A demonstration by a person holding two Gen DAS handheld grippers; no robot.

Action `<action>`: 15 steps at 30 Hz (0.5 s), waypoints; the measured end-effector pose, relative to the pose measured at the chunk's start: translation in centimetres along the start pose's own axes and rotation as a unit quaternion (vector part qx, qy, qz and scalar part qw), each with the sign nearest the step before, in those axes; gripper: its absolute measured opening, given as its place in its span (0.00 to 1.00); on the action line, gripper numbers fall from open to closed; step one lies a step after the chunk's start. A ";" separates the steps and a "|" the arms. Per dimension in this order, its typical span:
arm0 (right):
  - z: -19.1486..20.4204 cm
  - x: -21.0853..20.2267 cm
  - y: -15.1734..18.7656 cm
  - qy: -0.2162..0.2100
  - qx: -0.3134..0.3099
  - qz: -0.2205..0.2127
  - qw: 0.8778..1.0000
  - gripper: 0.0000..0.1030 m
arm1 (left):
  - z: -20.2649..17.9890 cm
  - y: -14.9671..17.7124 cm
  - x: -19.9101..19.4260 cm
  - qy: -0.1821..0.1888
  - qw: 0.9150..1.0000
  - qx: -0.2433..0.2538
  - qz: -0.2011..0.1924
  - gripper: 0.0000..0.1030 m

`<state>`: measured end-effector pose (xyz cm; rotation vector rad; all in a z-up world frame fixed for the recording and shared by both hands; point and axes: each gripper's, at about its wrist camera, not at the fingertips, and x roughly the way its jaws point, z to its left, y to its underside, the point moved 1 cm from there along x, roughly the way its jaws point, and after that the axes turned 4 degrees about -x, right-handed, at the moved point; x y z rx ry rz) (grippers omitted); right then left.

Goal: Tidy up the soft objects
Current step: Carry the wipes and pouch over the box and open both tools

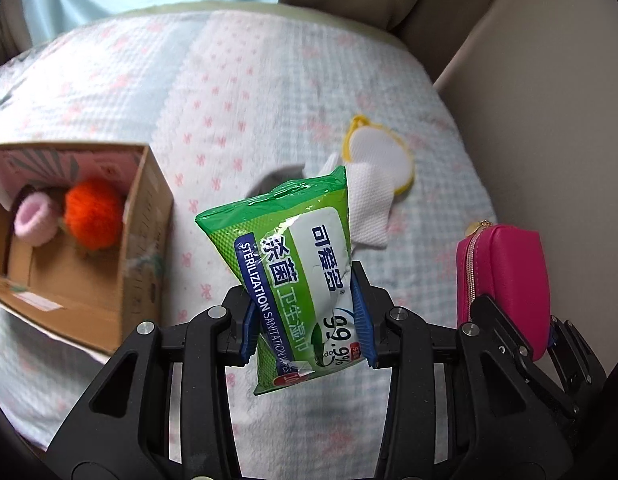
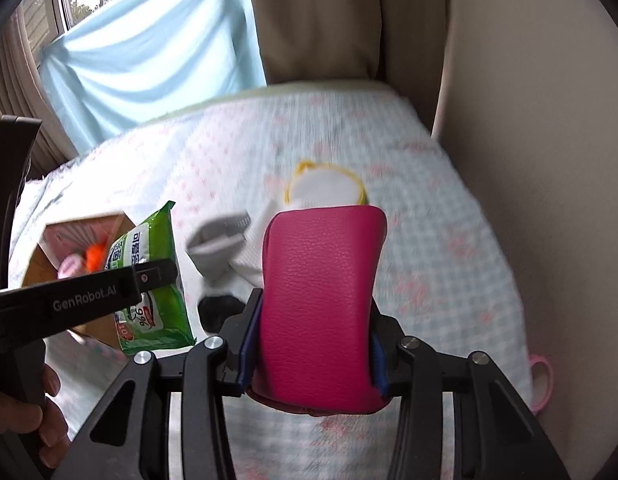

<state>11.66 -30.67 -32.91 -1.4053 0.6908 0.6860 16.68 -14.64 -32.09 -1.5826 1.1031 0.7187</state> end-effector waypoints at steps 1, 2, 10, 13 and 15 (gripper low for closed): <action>0.4 -1.1 -0.6 0.004 0.001 -0.006 1.000 0.40 | -0.1 -0.4 -1.1 0.005 1.000 0.004 -0.004 0.35; 0.8 -2.1 -1.2 0.007 0.003 -0.011 1.000 0.40 | -0.1 -0.8 -2.3 0.009 1.000 0.009 -0.008 0.35; 5.4 -9.7 -5.2 0.030 0.019 -0.046 0.998 0.40 | 0.7 -3.8 -11.8 0.041 0.996 0.064 -0.036 0.35; 8.0 -12.0 -6.6 0.032 0.023 -0.055 0.998 0.40 | 2.2 -4.6 -14.7 0.045 0.995 0.083 -0.044 0.35; 9.6 -12.9 -7.3 0.030 0.025 -0.059 0.997 0.40 | 3.4 -5.0 -16.1 0.043 0.994 0.091 -0.050 0.35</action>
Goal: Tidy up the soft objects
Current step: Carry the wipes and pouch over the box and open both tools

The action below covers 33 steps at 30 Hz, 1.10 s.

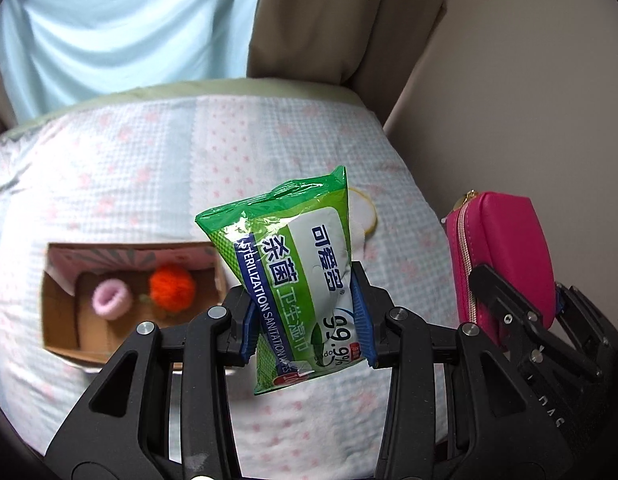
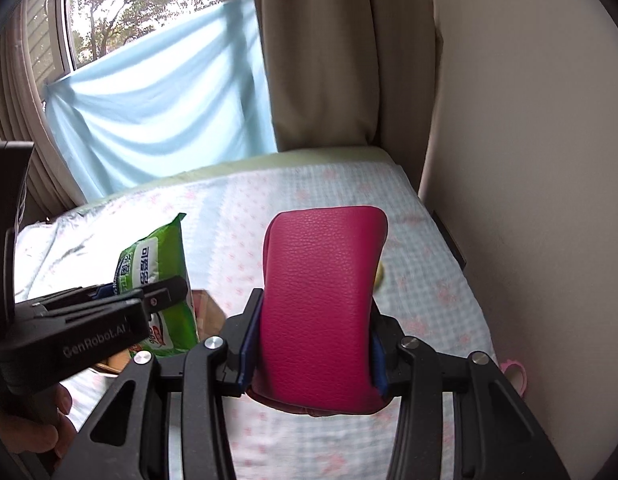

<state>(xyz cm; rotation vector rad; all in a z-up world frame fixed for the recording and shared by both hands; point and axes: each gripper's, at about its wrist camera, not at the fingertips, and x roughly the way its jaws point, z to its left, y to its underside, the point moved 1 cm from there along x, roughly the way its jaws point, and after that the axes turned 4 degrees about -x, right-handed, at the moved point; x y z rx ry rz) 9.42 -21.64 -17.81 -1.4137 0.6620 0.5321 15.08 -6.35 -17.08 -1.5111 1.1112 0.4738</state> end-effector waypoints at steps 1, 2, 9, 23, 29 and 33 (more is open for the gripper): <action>0.9 -0.5 -0.3 -0.002 0.002 -0.003 1.000 0.40 | 0.9 -0.2 -0.9 -0.002 1.000 0.003 -0.003 0.35; 2.1 -1.0 -0.7 -0.006 0.005 -0.005 1.000 0.40 | 1.7 -0.4 -1.6 -0.005 1.000 0.004 -0.005 0.35; 9.8 -1.9 -2.2 -0.036 -0.008 -0.007 0.999 0.40 | 9.0 -0.8 -6.2 -0.035 0.999 0.003 -0.014 0.35; 23.2 1.9 -1.4 -0.079 -0.020 0.042 0.996 0.40 | 22.7 -1.3 -7.3 -0.071 0.997 0.007 0.021 0.35; 24.8 6.2 -0.2 -0.094 -0.003 0.112 0.989 0.40 | 26.3 -0.8 -4.2 -0.075 0.995 0.003 0.071 0.35; 25.1 9.4 0.0 -0.095 0.007 0.152 0.984 0.40 | 27.2 0.0 -1.5 -0.074 0.991 0.004 0.109 0.35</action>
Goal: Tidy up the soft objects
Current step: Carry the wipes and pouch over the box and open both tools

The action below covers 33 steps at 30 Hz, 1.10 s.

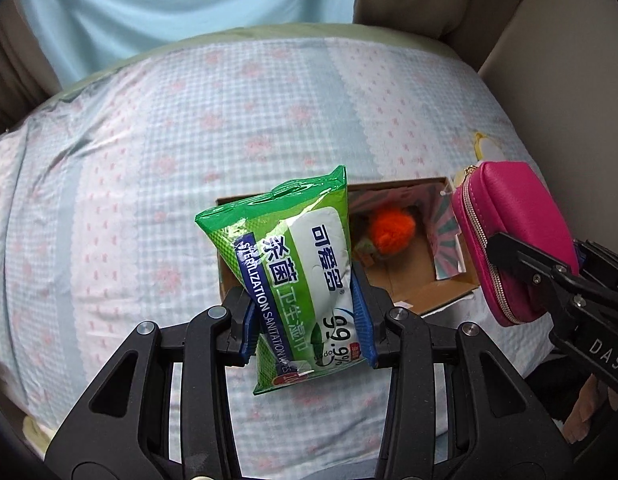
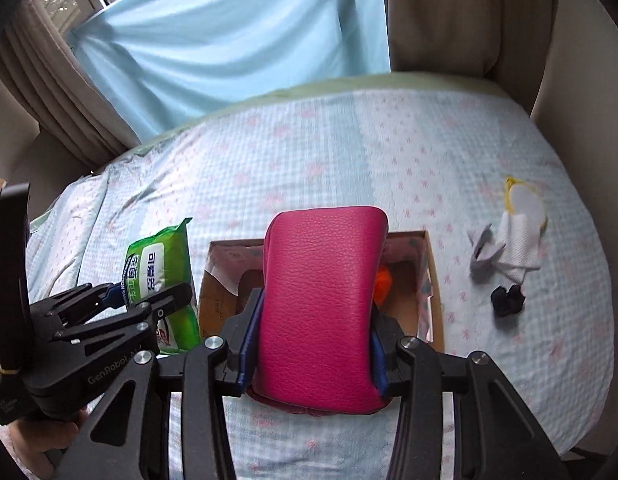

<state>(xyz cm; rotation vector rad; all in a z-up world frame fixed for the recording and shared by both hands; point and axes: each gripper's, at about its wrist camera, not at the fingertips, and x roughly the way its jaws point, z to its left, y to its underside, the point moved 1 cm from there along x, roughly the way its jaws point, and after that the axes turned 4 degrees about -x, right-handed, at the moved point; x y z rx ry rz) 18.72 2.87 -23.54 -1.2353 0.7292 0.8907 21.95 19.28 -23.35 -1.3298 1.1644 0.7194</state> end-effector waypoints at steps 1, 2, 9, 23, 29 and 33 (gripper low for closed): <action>0.3 0.6 -0.1 0.000 0.003 0.008 1.000 0.40 | 0.3 0.0 0.9 0.001 1.000 -0.001 0.012 0.35; 0.1 1.2 -0.2 0.000 0.007 0.018 1.000 0.40 | 0.3 0.0 1.8 0.001 1.000 -0.004 0.023 0.35; -2.8 6.4 -0.4 0.006 0.044 0.081 0.996 0.40 | 0.3 -0.1 7.6 -0.005 0.996 -0.007 0.089 0.35; -7.6 13.9 0.9 0.024 0.092 0.131 0.987 0.40 | -3.3 -0.3 16.2 -0.026 0.992 0.056 0.106 0.35; -8.5 15.4 1.0 0.018 0.102 0.121 0.987 0.40 | -5.0 0.3 17.9 -0.027 0.989 0.098 0.106 0.35; -8.9 16.1 0.9 0.004 0.123 0.125 0.985 0.43 | -5.0 0.5 17.5 -0.021 0.988 0.119 0.094 0.51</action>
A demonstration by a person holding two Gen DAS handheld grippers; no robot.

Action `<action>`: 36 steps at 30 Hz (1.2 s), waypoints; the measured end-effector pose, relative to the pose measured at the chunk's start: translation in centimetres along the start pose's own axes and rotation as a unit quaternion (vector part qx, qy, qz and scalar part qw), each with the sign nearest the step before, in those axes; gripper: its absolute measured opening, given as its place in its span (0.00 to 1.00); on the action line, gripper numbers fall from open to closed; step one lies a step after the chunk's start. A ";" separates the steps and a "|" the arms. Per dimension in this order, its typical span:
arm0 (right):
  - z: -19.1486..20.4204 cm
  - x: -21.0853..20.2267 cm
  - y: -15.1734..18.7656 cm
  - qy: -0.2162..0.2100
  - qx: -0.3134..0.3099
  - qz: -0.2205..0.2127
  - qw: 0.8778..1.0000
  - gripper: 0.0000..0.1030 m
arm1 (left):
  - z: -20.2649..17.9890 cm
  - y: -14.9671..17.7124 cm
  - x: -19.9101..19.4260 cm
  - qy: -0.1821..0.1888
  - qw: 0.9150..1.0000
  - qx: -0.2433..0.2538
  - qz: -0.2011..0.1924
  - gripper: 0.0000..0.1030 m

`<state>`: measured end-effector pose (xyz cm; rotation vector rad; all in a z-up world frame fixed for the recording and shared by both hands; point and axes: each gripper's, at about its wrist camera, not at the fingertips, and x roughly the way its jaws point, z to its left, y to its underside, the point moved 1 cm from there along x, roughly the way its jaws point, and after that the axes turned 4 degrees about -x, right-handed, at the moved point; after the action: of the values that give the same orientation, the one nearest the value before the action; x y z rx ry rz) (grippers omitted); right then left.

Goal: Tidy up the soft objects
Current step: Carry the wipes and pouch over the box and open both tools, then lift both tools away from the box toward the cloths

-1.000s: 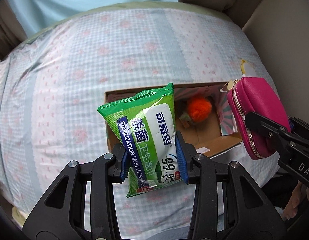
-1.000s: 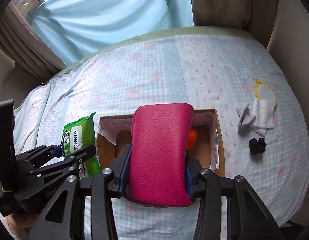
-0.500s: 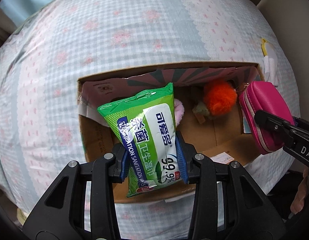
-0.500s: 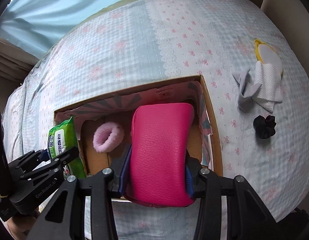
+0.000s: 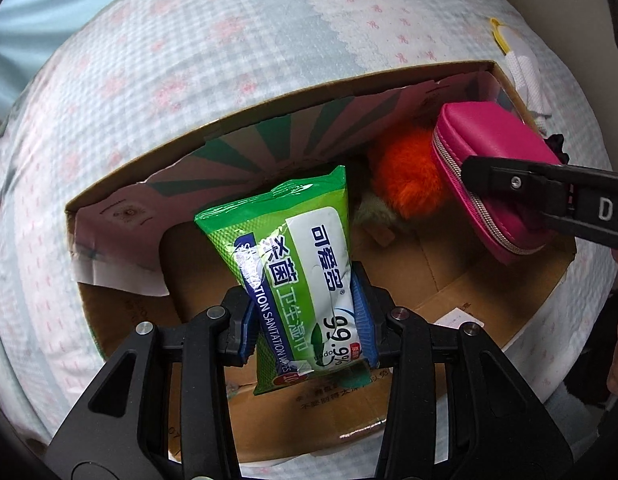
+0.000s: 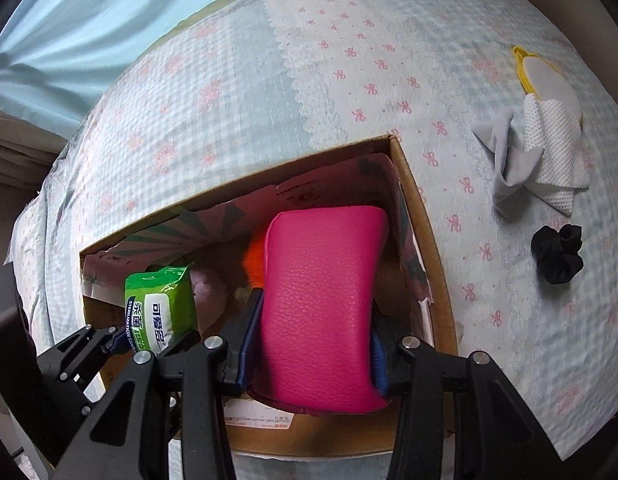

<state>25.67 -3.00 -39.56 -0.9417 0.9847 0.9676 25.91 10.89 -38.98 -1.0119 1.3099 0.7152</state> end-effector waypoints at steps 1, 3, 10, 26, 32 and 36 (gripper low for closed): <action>0.0 0.2 0.0 0.004 0.003 0.001 1.000 0.46 | 0.0 0.1 -0.1 -0.003 1.000 0.009 -0.002 0.68; 0.1 0.3 -0.1 0.010 0.008 -0.008 1.000 0.68 | 0.0 0.3 -0.8 -0.001 1.000 0.020 -0.019 1.00; 0.7 0.4 0.2 0.001 0.005 -0.013 1.000 1.00 | 0.7 1.2 -1.0 -0.005 1.000 0.014 -0.020 1.00; 2.4 -3.7 1.1 0.001 -0.024 -0.044 0.999 1.00 | 1.0 2.1 -6.4 -0.015 0.998 -0.002 -0.065 1.00; 3.1 -8.7 1.9 -0.005 -0.029 -0.081 0.996 1.00 | 0.5 2.5 -11.6 -0.022 0.995 -0.006 -0.100 1.00; 3.7 -12.9 2.8 0.009 -0.044 -0.114 0.992 1.00 | 0.2 3.2 -15.4 -0.023 0.992 -0.022 -0.124 1.00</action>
<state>20.69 -1.49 -26.85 -1.1127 0.8332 0.8163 20.76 14.21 -24.44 -1.1641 1.1091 0.5767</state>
